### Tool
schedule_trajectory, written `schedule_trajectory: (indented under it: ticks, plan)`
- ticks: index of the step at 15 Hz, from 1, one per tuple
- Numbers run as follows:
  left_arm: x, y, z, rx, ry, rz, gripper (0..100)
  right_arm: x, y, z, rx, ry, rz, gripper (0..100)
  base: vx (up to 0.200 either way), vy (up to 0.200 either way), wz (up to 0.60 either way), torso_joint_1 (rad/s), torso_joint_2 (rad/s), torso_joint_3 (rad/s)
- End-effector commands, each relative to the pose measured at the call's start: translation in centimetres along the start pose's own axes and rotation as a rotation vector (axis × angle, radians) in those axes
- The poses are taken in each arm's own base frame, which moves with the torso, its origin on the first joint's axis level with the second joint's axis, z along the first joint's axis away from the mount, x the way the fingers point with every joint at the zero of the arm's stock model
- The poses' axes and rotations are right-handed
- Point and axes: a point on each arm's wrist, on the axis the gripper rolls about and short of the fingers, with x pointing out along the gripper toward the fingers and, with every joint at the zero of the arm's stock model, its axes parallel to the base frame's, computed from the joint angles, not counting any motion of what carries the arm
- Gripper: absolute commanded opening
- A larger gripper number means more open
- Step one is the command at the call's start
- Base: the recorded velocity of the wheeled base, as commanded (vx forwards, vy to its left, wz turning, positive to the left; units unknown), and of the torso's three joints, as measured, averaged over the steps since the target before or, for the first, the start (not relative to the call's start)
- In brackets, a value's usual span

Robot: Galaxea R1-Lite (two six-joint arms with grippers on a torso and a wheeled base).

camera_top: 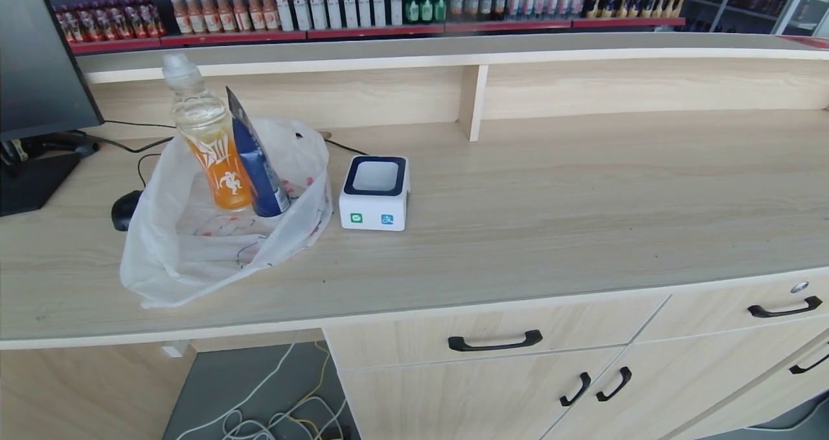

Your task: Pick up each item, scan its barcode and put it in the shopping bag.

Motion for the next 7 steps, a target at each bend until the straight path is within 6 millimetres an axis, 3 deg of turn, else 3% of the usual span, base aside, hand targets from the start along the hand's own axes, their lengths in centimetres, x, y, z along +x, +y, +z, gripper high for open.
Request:
schedule_trajectory:
  ticks: [1,7]
  plan:
    - [0.0,0.0,0.0,-0.001,0.0,0.001,100,0.01,0.0,0.0,0.001,0.001,0.001,100,0.0,0.0,0.0,0.0,0.0,0.0]
    - [0.0,0.0,0.0,-0.001,0.0,0.001,100,0.01,0.0,0.0,0.001,0.001,0.001,100,0.0,0.0,0.0,0.0,0.0,0.0]
